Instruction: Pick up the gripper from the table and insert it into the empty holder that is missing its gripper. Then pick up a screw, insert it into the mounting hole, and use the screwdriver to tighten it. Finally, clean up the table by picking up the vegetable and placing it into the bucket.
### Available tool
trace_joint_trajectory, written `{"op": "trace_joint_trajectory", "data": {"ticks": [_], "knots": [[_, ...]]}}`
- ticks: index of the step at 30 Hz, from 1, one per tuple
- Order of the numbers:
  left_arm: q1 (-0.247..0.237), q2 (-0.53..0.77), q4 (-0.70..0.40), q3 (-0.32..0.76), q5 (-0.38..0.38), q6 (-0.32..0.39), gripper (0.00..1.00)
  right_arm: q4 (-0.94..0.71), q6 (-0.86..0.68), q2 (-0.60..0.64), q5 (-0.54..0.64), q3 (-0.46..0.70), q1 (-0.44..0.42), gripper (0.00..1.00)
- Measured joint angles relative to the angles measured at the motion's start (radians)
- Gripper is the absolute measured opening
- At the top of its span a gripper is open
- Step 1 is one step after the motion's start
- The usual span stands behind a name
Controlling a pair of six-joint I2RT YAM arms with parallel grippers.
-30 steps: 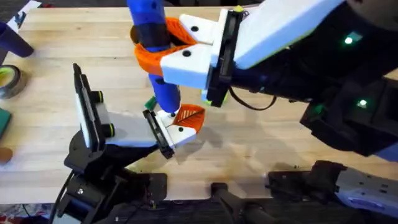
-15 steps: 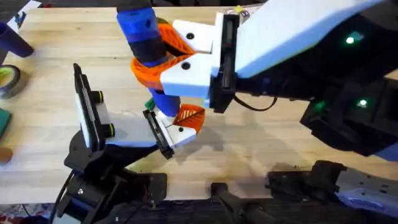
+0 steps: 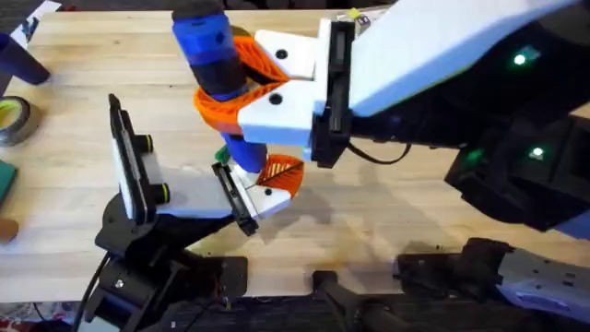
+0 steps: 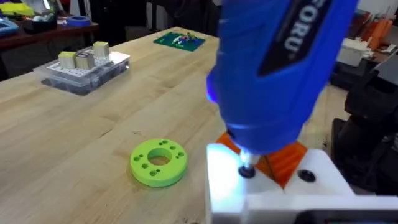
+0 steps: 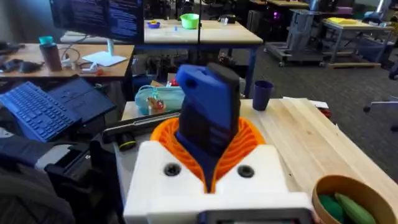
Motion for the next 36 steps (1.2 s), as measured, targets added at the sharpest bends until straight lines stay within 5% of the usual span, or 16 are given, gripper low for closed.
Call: {"op": "trace_joint_trajectory", "data": {"ticks": [8,21,27,36], "knots": [[0.000,0.000,0.000,0.000,-0.001,0.000,0.014,0.119,0.010,-0.016,-0.010,0.000,-0.040,0.026],[0.000,0.000,0.000,0.000,-0.001,0.000,0.014,0.069,0.007,-0.046,-0.027,0.001,-0.121,0.026],[0.000,0.000,0.000,0.000,-0.001,0.000,0.014,-0.186,-0.187,-0.046,0.009,0.003,-0.286,0.026],[0.000,0.000,0.000,0.000,-0.001,0.000,0.014,-0.528,-0.642,0.078,0.346,0.008,-0.508,0.026]]}}
